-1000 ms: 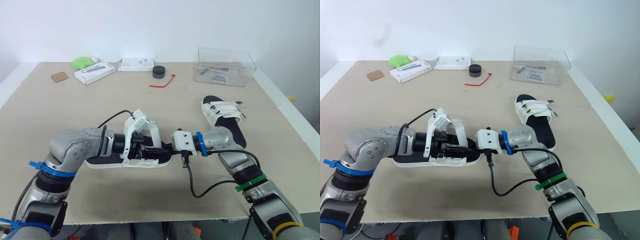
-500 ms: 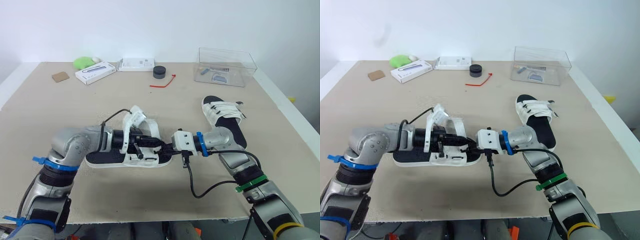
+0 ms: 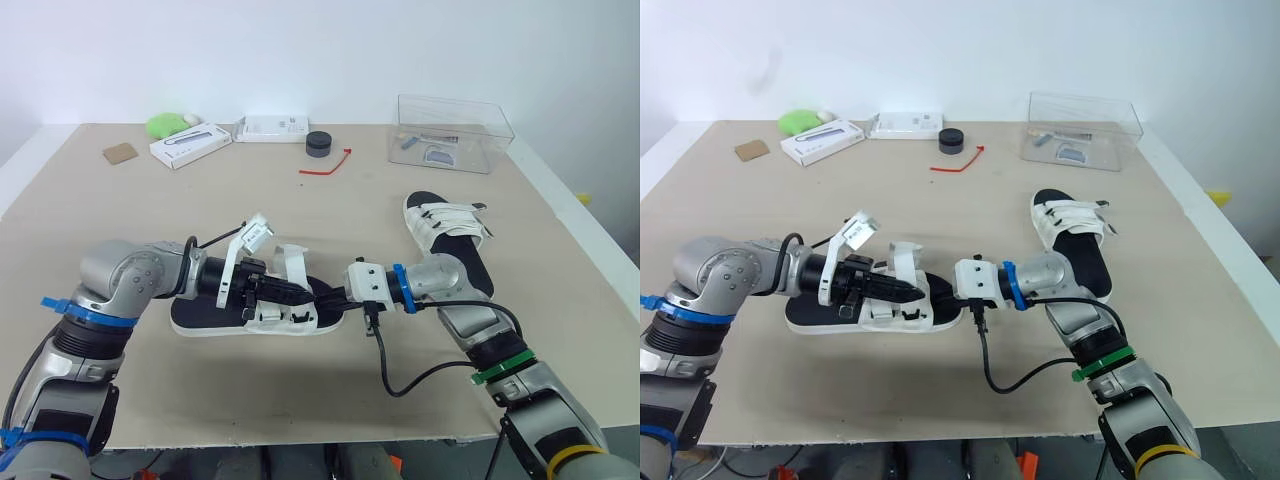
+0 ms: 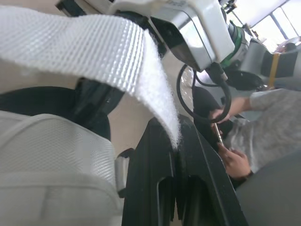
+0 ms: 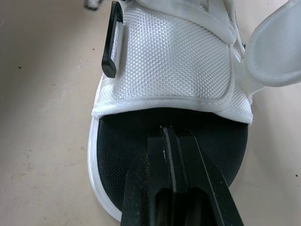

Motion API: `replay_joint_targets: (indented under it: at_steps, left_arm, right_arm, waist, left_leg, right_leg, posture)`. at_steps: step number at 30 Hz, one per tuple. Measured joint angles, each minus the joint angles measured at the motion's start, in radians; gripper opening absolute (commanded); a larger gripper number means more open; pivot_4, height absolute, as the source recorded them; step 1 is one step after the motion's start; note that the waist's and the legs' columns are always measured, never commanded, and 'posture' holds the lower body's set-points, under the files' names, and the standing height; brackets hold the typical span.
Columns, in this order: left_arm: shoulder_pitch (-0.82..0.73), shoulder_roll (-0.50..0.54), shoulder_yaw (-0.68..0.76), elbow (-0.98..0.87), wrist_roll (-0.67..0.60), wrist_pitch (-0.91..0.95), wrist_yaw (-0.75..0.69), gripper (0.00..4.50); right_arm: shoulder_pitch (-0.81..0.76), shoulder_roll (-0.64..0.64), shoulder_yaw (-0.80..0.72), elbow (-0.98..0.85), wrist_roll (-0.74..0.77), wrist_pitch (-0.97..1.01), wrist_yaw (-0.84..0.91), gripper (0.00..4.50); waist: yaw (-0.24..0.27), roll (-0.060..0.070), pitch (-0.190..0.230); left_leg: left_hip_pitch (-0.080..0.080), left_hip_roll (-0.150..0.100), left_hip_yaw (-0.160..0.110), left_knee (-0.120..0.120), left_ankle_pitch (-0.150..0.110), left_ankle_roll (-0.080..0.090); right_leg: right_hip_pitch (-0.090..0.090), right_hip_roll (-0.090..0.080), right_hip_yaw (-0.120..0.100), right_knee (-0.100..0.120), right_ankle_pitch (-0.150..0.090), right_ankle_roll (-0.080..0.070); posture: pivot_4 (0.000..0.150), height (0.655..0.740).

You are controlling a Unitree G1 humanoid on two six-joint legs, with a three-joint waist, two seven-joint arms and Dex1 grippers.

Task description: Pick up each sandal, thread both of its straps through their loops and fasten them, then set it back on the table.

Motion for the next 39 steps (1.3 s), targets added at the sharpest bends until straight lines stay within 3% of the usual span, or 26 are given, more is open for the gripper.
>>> replay_joint_targets:
  at_steps: [9, 24, 31, 39]
  left_arm:
    - [-0.044, -0.036, -0.009, 0.118, 0.055, -0.032, -0.024, 0.02]
    - [-0.017, 0.009, -0.071, 0.07, 0.113, -0.053, -0.118, 0.02]
    - [-0.053, -0.053, -0.009, 0.149, 0.124, -0.071, -0.095, 0.02]
    - [-0.062, -0.05, -0.014, 0.144, 0.138, -0.076, -0.109, 0.02]
  right_arm:
    - [0.002, -0.003, 0.0, -0.007, 0.0, 0.007, -0.001, 0.0]
    - [0.011, -0.012, -0.002, -0.031, 0.0, 0.026, -0.005, 0.0]
    - [0.011, -0.012, -0.002, -0.03, 0.0, 0.026, -0.006, 0.0]
    - [0.011, -0.012, -0.001, -0.03, 0.001, 0.026, -0.008, 0.0]
  waist:
    - [0.0, 0.0, 0.0]
    - [0.0, 0.0, 0.0]
    - [0.0, 0.0, 0.0]
    - [0.0, 0.0, 0.0]
  left_leg:
    - [0.0, -0.001, 0.0, 0.0, 0.0, 0.0]
    - [-0.001, -0.002, -0.001, 0.0, 0.0, 0.001]
    - [-0.001, -0.002, -0.002, 0.0, 0.0, 0.001]
    - [-0.001, -0.003, -0.002, 0.0, 0.0, 0.001]
  right_leg:
    - [0.0, 0.0, 0.0, 0.0, 0.0, 0.0]
    - [0.0, -0.002, -0.001, 0.0, -0.001, 0.001]
    - [0.0, -0.002, -0.002, 0.0, -0.001, 0.001]
    - [0.0, -0.002, -0.002, 0.0, -0.001, 0.001]
  posture:
    - [0.15, 0.74]
    - [0.15, 0.74]
    - [0.15, 0.74]
    - [0.15, 0.74]
